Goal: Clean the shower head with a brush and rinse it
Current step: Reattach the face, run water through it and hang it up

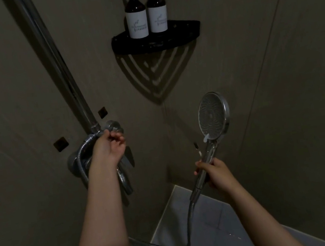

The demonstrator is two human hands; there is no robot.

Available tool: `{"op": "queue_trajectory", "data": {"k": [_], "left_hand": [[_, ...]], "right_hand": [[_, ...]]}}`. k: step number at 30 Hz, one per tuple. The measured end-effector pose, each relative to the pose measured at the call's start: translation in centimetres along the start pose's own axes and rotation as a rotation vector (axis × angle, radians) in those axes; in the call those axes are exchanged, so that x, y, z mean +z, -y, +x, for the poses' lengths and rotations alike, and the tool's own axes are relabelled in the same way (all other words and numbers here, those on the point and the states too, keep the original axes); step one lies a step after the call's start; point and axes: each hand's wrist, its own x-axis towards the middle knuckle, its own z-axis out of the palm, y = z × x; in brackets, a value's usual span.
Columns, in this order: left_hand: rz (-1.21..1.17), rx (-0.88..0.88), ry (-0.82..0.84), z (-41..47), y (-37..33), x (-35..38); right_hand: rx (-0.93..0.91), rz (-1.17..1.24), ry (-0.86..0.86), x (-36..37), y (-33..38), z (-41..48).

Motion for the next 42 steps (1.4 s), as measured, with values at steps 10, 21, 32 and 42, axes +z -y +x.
{"op": "queue_trajectory", "data": {"k": [10, 21, 32, 42], "left_hand": [[0.247, 0.058, -0.105, -0.3, 0.5, 0.1], [-0.553, -0.074, 0.433, -0.1, 1.0, -3.1], [0.133, -0.002, -0.035, 0.7, -1.1, 0.5], [0.096, 0.013, 0.023, 0.7, -0.3, -0.4]], "right_hand": [[-0.053, -0.022, 0.013, 1.6, 0.2, -0.1], [-0.054, 0.01, 0.034, 2.4, 2.1, -0.1], [-0.048, -0.013, 0.041, 2.7, 2.0, 0.6], [-0.055, -0.054, 0.057, 4.1, 1.8, 0.9]]}}
